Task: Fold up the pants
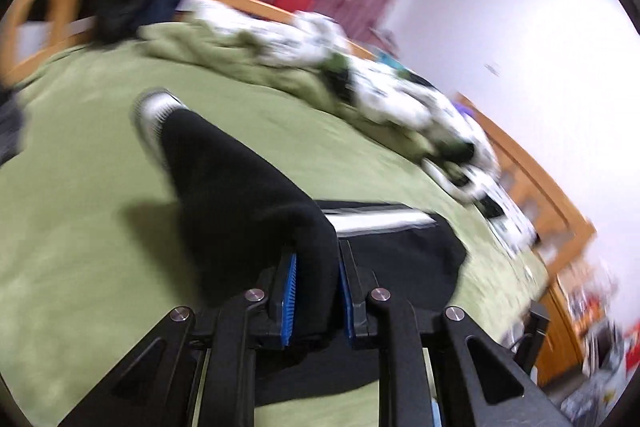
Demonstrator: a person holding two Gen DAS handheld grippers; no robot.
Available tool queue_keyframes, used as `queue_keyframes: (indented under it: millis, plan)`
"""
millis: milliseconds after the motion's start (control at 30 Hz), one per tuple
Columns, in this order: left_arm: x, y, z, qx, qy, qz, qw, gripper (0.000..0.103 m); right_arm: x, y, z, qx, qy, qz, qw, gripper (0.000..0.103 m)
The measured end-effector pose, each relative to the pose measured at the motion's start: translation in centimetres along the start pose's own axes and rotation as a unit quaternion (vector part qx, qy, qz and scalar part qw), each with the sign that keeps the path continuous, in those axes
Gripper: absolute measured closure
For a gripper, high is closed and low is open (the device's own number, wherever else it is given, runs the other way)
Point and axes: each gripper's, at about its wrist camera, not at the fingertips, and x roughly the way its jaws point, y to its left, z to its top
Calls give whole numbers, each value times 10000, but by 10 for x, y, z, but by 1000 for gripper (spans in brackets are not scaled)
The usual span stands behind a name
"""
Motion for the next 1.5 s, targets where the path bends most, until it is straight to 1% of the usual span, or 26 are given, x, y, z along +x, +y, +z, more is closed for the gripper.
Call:
queue_keyframes:
  millis: [67, 133, 167, 233, 267, 300, 333, 367, 467, 533, 567, 600, 733, 800, 833, 867, 933, 1033, 1067, 1100, 1133, 1167, 1200, 1300, 1400, 1500]
  plan:
    - [42, -41, -7, 340, 276, -181, 9989, 86, -7, -21, -5, 122, 7, -17, 9999, 61]
    - [78, -61, -20, 387, 619, -243, 9970, 86, -18, -38, -10, 160, 33, 20, 9999, 61]
    - [103, -71, -32, 349, 835, -309, 9954, 86, -23, -45, -12, 189, 4, -24, 9998, 61]
    - [127, -78, -50, 233, 1083, -456, 9928, 87, -34, -57, -21, 248, 2, -116, 9996, 57]
    - [140, -81, -59, 110, 1255, -722, 9894, 103, -39, -63, -26, 275, 33, -159, 9995, 57]
    - [150, -83, -67, -88, 1518, -1160, 9815, 102, -41, -65, -29, 296, 50, -177, 9994, 57]
    - [157, -86, -75, -234, 1676, -1318, 9767, 102, -43, -68, -31, 315, 93, -189, 9993, 57]
    - [159, -91, -79, -230, 1728, -1265, 9765, 102, -44, -71, -33, 328, 164, -181, 9992, 57]
    - [146, -97, -85, -69, 1665, -1196, 9787, 102, -43, -70, -29, 382, 252, -25, 9989, 57]
    - [117, -92, -83, 45, 1467, -1172, 9822, 102, -42, -64, -25, 343, 224, 139, 9991, 56]
    - [107, -90, -82, 96, 1356, -1106, 9845, 101, -40, -62, -23, 307, 197, 203, 9991, 53]
    - [95, -86, -79, 152, 1247, -1023, 9868, 100, -34, -54, -17, 260, 134, 302, 9991, 50]
    - [39, -50, -76, 150, 973, -628, 9932, 99, -7, -25, 4, 270, 56, 652, 9975, 47]
    - [26, -30, -76, 19, 922, -431, 9948, 85, 5, -14, 12, 407, 9, 877, 9953, 42]
    - [19, -19, -78, -53, 918, -268, 9954, 62, 17, -9, 18, 532, 3, 1027, 9933, 39]
    - [6, -2, -82, -169, 870, -63, 9960, 50, 25, -5, 22, 628, 36, 1102, 9919, 35]
    - [-7, 21, -89, -298, 793, 129, 9963, 50, 51, -1, 28, 926, 229, 1147, 9888, 35]
    - [-18, 54, -101, -538, 915, 398, 9936, 50, 83, -1, 31, 1540, 511, 1231, 9790, 35]
    - [-21, 64, -108, -617, 994, 408, 9923, 50, 84, -2, 32, 1675, 435, 1292, 9764, 38]
    - [-18, 66, -111, -629, 1043, 434, 9916, 50, 84, 2, 35, 1785, 366, 1452, 9725, 55]
    - [-16, 68, -114, -625, 1085, 487, 9909, 50, 87, 5, 37, 1797, 479, 1635, 9688, 68]
    - [-13, 69, -118, -617, 1111, 526, 9905, 50, 90, 10, 42, 1797, 614, 1701, 9669, 76]
    - [-9, 66, -120, -606, 1142, 527, 9902, 50, 88, 13, 45, 1783, 579, 1680, 9678, 83]
    - [12, 47, -125, -474, 1207, 422, 9907, 50, 69, 18, 63, 1738, 336, 1967, 9643, 86]
    - [33, 25, -128, -317, 1103, 435, 9924, 42, 42, 20, 81, 1679, 16, 2228, 9603, 87]
    - [54, 11, -134, -346, 1122, 513, 9918, 41, 16, 23, 100, 1340, -253, 2146, 9671, 87]
